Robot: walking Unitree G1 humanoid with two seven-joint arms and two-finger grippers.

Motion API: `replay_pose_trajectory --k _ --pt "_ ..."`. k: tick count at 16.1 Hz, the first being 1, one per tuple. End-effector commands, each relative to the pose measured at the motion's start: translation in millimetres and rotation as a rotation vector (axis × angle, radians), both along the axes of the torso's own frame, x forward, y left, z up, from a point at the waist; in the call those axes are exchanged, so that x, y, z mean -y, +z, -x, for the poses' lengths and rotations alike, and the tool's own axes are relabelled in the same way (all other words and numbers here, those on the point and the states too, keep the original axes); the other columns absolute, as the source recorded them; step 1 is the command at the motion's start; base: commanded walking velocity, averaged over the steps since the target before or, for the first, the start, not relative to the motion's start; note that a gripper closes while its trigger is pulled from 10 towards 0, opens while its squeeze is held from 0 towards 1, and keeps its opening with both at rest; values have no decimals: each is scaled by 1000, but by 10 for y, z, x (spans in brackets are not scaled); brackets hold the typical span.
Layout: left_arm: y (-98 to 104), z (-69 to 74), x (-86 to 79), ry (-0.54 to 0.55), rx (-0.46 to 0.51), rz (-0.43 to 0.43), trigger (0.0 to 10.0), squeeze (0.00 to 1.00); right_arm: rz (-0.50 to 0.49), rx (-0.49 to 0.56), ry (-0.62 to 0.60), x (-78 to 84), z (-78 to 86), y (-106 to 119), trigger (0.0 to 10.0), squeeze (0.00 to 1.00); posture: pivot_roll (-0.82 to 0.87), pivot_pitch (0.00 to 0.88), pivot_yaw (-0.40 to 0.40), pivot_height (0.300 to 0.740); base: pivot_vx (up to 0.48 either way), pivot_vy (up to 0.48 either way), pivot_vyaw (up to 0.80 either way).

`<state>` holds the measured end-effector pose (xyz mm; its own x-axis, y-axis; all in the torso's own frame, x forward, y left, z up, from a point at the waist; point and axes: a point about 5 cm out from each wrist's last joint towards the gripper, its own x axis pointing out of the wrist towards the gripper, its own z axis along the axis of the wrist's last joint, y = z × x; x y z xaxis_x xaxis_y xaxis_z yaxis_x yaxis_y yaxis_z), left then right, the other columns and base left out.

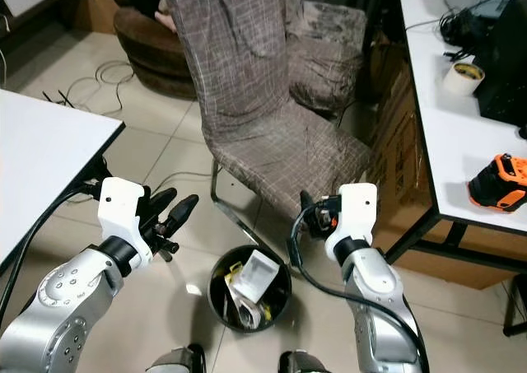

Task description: Picking trash to rubbish bin

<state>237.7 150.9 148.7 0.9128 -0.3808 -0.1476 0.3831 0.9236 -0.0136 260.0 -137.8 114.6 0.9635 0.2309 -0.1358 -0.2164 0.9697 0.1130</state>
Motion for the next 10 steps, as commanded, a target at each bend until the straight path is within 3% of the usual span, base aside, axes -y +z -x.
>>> replay_pose_trajectory --k 1,10 --pt "16 -14 -2 4 0 -22 10000 0 6 -3 0 -18 37 56 10000 0 -39 82 -29 740 0 0 0" --pt "21 -93 -21 -3 4 -41 10000 0 -9 -38 -6 -105 91 126 10000 0 -59 73 -9 740 0 0 0"
